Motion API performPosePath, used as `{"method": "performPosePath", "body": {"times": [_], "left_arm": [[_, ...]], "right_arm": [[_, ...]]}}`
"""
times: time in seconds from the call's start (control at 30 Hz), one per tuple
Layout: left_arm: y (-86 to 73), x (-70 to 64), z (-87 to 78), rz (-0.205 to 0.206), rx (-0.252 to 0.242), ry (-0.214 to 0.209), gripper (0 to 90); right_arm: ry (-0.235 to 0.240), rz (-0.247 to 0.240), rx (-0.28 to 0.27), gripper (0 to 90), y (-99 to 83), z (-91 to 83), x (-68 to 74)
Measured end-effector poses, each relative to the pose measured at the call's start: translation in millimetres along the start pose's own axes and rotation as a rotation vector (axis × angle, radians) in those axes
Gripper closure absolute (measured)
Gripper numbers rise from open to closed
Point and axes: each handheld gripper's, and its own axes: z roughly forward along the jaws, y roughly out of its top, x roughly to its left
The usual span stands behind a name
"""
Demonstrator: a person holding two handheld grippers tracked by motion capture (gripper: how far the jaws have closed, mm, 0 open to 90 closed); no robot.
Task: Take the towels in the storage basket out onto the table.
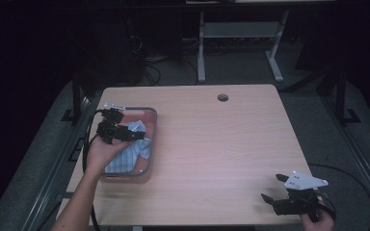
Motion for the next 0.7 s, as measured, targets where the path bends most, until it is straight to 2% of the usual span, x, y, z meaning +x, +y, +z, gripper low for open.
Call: {"method": "performPosePath", "body": {"times": [0.27, 0.3, 0.4, 0.53, 0.57, 0.6, 0.7], "left_arm": [[-11.2, 16.9, 15.4, -0.049, 0.086, 0.069, 19.4], [-11.2, 16.9, 15.4, -0.049, 0.086, 0.069, 19.6], [-11.9, 19.3, 23.2, -0.058, 0.131, 0.104, 20.1], [-12.9, 23.4, 33.9, -0.065, 0.172, 0.138, 21.6], [-13.0, 24.7, 36.1, -0.065, 0.184, 0.136, 22.3], [-13.0, 25.0, 41.4, -0.060, 0.209, 0.151, 23.6], [-12.7, 24.0, 46.9, -0.041, 0.238, 0.165, 27.4]], "right_arm": [[0.004, -0.003, 0.002, 13.8, 0.2, 0.3, 0.8], [0.004, -0.003, 0.002, 13.8, 0.2, 0.3, 0.8], [0.006, 0.004, 0.003, 13.8, -0.1, 0.8, 0.6], [0.006, -0.001, 0.004, 13.8, 0.4, 0.8, 1.5], [0.006, 0.000, 0.004, 13.9, 0.4, 0.8, 1.6], [0.006, 0.001, 0.003, 13.8, 0.3, 0.6, 1.8], [0.006, -0.002, 0.001, 13.8, 0.0, 1.1, 1.2]]}}
